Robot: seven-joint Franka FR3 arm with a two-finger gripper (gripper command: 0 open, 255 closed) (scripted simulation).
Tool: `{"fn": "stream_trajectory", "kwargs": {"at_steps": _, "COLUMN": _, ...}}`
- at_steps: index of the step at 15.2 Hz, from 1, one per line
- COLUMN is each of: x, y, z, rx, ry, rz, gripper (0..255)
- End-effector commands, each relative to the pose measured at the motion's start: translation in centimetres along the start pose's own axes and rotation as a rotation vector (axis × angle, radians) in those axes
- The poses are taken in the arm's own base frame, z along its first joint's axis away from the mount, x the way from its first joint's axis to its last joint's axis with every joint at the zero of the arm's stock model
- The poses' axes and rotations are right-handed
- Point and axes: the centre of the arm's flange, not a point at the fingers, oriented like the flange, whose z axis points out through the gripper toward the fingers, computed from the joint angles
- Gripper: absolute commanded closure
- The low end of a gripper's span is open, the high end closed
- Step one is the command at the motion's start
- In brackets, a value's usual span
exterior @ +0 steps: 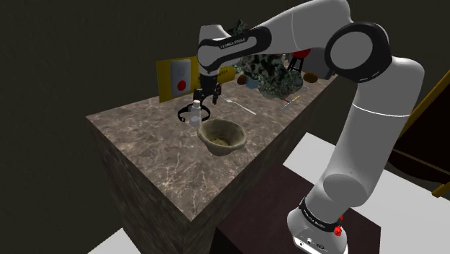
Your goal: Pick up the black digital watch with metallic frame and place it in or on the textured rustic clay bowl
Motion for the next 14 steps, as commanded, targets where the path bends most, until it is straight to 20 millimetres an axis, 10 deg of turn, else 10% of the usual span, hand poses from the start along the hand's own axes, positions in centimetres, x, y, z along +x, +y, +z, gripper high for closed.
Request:
{"fn": "stream_trajectory", "kwargs": {"at_steps": 1, "x": 0.02, "y": 0.04, "z": 1.06, "rx": 0.0, "ry": 0.001, "rz": 0.0, "gripper": 0}}
{"fn": "stream_trajectory", "kwargs": {"at_steps": 9, "x": 0.02, "y": 0.04, "z": 1.36, "rx": 0.0, "ry": 0.001, "rz": 0.0, "gripper": 0}}
{"fn": "stream_trajectory", "kwargs": {"at_steps": 10, "x": 0.02, "y": 0.04, "z": 1.36, "rx": 0.0, "ry": 0.001, "rz": 0.0, "gripper": 255}}
{"fn": "stream_trajectory", "kwargs": {"at_steps": 14, "x": 0.02, "y": 0.04, "z": 1.36, "rx": 0.0, "ry": 0.001, "rz": 0.0, "gripper": 255}}
